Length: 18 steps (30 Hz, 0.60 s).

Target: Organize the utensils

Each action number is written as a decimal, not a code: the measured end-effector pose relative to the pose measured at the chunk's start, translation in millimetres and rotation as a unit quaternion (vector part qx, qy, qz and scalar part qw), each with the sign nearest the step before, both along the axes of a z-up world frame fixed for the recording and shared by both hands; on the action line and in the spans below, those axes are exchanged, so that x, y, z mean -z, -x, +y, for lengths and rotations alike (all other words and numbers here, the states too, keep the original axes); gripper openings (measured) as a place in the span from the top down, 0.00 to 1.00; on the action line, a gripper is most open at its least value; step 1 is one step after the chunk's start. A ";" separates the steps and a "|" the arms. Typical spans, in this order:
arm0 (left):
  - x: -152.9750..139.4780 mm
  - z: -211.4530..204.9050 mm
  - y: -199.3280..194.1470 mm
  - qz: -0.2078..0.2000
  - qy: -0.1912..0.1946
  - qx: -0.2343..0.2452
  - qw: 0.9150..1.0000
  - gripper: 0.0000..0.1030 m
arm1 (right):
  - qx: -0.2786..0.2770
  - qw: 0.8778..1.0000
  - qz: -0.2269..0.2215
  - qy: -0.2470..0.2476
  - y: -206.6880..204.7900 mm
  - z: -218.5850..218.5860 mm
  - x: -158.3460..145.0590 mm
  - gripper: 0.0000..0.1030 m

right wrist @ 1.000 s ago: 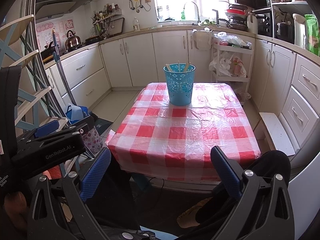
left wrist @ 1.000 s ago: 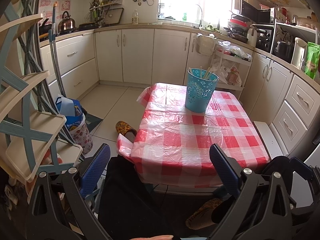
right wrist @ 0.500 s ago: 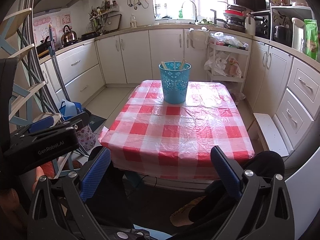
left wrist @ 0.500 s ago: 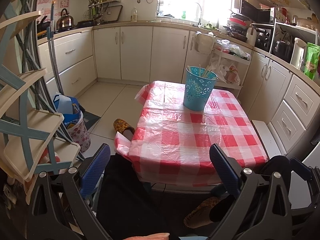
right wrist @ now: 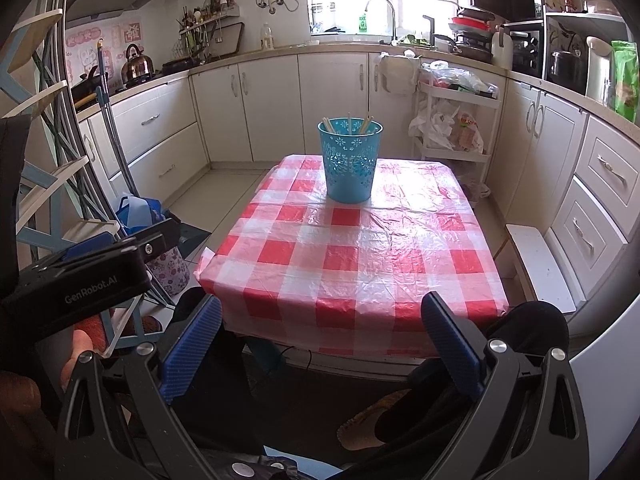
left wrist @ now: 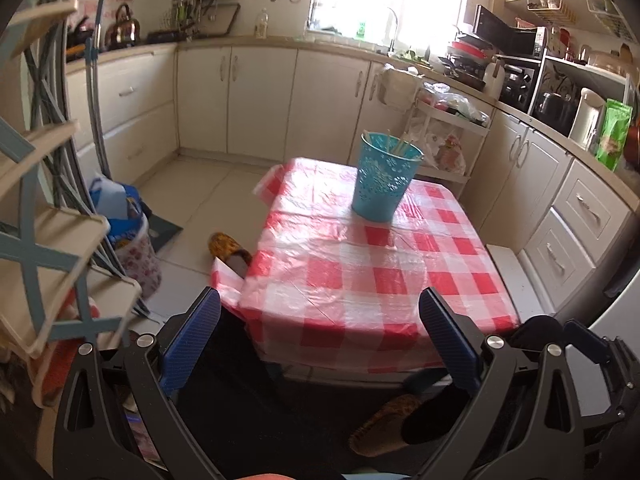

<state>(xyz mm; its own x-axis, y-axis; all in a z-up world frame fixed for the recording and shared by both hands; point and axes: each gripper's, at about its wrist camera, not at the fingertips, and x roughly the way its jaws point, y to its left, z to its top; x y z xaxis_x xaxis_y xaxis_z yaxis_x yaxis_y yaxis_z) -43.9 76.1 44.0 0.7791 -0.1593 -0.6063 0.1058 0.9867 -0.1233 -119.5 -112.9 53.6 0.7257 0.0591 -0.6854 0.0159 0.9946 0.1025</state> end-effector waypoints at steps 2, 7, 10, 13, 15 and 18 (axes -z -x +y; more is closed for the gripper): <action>-6.8 -2.6 5.3 -0.024 -0.021 -0.005 0.999 0.07 | 0.000 1.000 0.001 -0.002 0.0 -0.6 0.4 0.07; -13.4 -9.7 10.8 -0.038 -0.046 -0.012 0.998 0.07 | 0.002 1.000 0.001 -0.007 0.0 -2.1 -1.1 0.07; -13.7 -8.6 9.5 -0.034 -0.058 -0.025 0.997 0.07 | 0.000 1.000 0.000 -0.006 -0.2 -1.6 -1.4 0.07; -16.0 -6.4 10.0 -0.039 -0.061 -0.028 0.997 0.07 | -0.002 1.000 0.001 -0.006 -0.9 -0.6 -0.5 0.07; -16.4 -6.3 10.0 -0.040 -0.062 -0.027 0.997 0.07 | -0.003 1.000 0.002 -0.007 -1.3 -0.7 0.2 0.07; -15.4 -5.2 8.6 -0.035 -0.062 -0.027 0.997 0.07 | -0.003 1.000 0.003 -0.008 -2.0 -1.2 0.4 0.07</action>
<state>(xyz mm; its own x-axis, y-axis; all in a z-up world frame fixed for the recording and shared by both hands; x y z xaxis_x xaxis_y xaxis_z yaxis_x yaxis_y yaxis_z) -52.5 70.9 59.4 0.8260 -0.0430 -0.5620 0.0560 0.9984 0.0059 -117.5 -114.1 53.2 0.7212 0.0737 -0.6888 0.0112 0.9930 0.1179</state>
